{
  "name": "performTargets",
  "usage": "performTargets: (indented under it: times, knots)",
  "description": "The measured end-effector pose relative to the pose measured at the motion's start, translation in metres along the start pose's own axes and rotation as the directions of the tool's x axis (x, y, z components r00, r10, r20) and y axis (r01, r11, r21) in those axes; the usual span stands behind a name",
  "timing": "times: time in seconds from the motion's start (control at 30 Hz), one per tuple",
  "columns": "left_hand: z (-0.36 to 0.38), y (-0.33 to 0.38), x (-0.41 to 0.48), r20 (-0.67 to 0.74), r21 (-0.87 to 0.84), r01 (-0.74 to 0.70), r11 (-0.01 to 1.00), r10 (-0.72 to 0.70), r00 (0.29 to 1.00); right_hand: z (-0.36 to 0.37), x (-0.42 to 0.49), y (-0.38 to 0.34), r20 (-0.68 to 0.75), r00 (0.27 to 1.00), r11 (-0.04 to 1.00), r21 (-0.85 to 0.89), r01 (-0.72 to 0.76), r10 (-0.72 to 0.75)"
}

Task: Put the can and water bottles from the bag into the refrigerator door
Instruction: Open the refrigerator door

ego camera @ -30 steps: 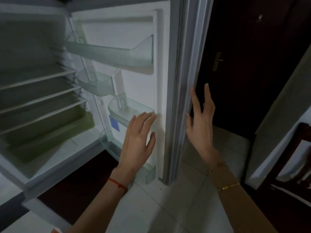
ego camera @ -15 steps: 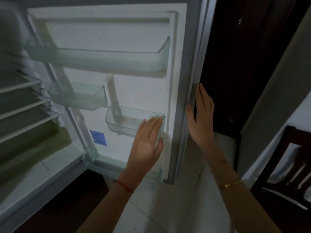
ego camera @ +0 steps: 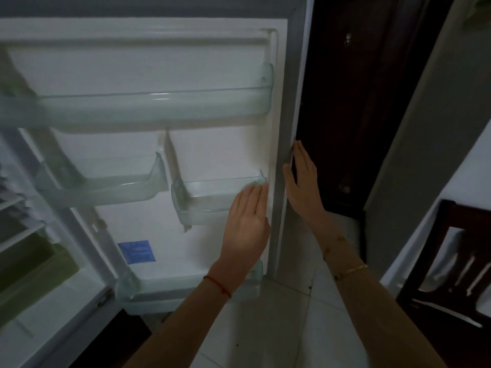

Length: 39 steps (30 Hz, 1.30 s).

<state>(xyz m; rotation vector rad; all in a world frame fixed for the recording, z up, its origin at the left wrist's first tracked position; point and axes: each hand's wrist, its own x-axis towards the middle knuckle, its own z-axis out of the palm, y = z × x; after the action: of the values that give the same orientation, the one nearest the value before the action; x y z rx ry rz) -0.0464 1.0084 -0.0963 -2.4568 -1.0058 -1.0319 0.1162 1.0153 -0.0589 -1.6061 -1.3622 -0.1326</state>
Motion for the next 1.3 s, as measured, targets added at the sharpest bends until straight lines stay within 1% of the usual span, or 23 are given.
performTargets:
  times: [0.2, 0.4, 0.47, 0.7, 0.87, 0.97, 1.07, 1.23, 1.3]
  knots:
    - [0.030, -0.005, 0.026, 0.022, 0.097, 0.024, 0.995, -0.026, 0.999, 0.022, 0.039, 0.017, 0.047, 0.999, 1.000, -0.029, -0.006, 0.007]
    - [0.058, -0.012, 0.051, 0.055, 0.141, 0.074, 0.987, -0.083, 0.995, 0.043, 0.074, 0.033, 0.117, 0.993, 1.000, -0.026, 0.003, 0.001]
    - [0.068, -0.015, 0.060, 0.065, 0.151, 0.098, 0.984, -0.109, 0.992, 0.051, 0.085, 0.037, 0.153, 0.988, 1.000, 0.002, -0.016, 0.015]
    - [0.092, -0.022, 0.089, 0.099, 0.221, 0.176, 0.959, -0.202, 0.974, 0.068, 0.126, 0.048, 0.282, 0.959, 0.992, 0.123, -0.014, -0.022]
    - [0.102, -0.022, 0.095, 0.073, 0.267, 0.210, 0.941, -0.237, 0.969, 0.075, 0.134, 0.058, 0.311, 0.950, 0.988, 0.153, -0.009, -0.039]
    - [0.102, -0.020, 0.092, 0.052, 0.246, 0.216, 0.945, -0.236, 0.970, 0.076, 0.130, 0.064, 0.292, 0.955, 0.988, 0.155, 0.015, -0.061]
    - [0.097, -0.017, 0.088, 0.047, 0.230, 0.212, 0.950, -0.228, 0.972, 0.074, 0.126, 0.069, 0.303, 0.949, 0.978, 0.208, 0.024, -0.088]
    - [0.086, -0.016, 0.084, 0.088, 0.160, 0.195, 0.968, -0.211, 0.973, 0.063, 0.124, 0.069, 0.325, 0.938, 0.963, 0.269, 0.028, -0.118]
    - [0.079, -0.017, 0.081, 0.097, 0.096, 0.192, 0.977, -0.201, 0.975, 0.058, 0.120, 0.068, 0.332, 0.934, 0.959, 0.283, 0.033, -0.130]
